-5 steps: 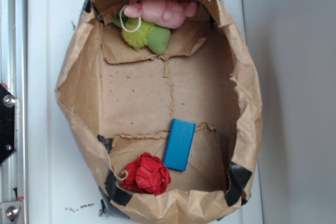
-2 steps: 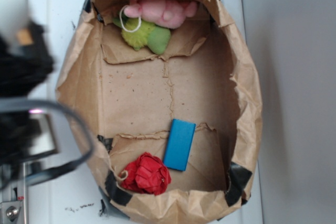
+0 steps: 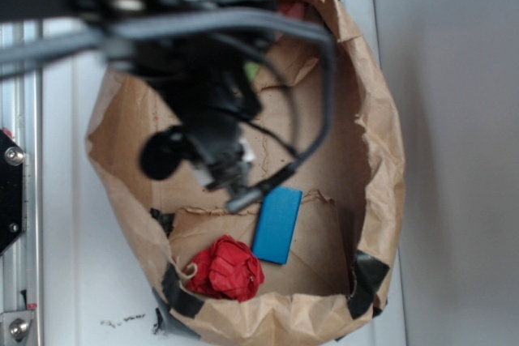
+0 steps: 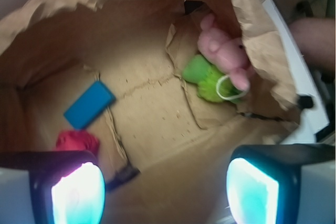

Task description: Grab the pink bunny.

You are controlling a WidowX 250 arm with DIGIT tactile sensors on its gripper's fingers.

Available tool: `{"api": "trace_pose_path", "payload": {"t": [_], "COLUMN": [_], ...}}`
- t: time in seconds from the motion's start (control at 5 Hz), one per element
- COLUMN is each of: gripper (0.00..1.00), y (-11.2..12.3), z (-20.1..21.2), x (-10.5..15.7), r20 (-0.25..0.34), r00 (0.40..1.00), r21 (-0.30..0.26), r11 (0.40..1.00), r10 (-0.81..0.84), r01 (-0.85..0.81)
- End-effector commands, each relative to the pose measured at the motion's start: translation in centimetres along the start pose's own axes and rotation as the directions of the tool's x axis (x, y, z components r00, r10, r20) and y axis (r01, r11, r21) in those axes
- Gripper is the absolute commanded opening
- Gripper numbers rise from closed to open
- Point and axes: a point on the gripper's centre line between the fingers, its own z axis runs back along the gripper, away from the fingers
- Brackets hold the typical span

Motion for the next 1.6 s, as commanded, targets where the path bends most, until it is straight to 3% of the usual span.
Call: {"api": "trace_pose_path", "payload": {"t": [0.0, 0.4, 1.0, 1.2, 1.4], "gripper": [1.0, 1.0, 1.0, 1.0, 1.0], "y": [1.4, 3.3, 3.3, 3.3, 3.4], "z": [-2.3, -4.9, -4.9, -6.0, -7.7], "x": [2.7, 3.2, 3.2, 2.3, 3.0], "r20": [0.236, 0.221, 0.221, 0.297, 0.331], "r00": [0.874, 0.852, 0.852, 0.938, 0.943], "r21": [-0.089, -0.033, -0.033, 0.082, 0.049], "r11": [0.906, 0.877, 0.877, 0.974, 0.997], "r10": [0.424, 0.474, 0.474, 0.179, 0.044], "r01": [-0.415, -0.479, -0.479, -0.212, -0.064]}}
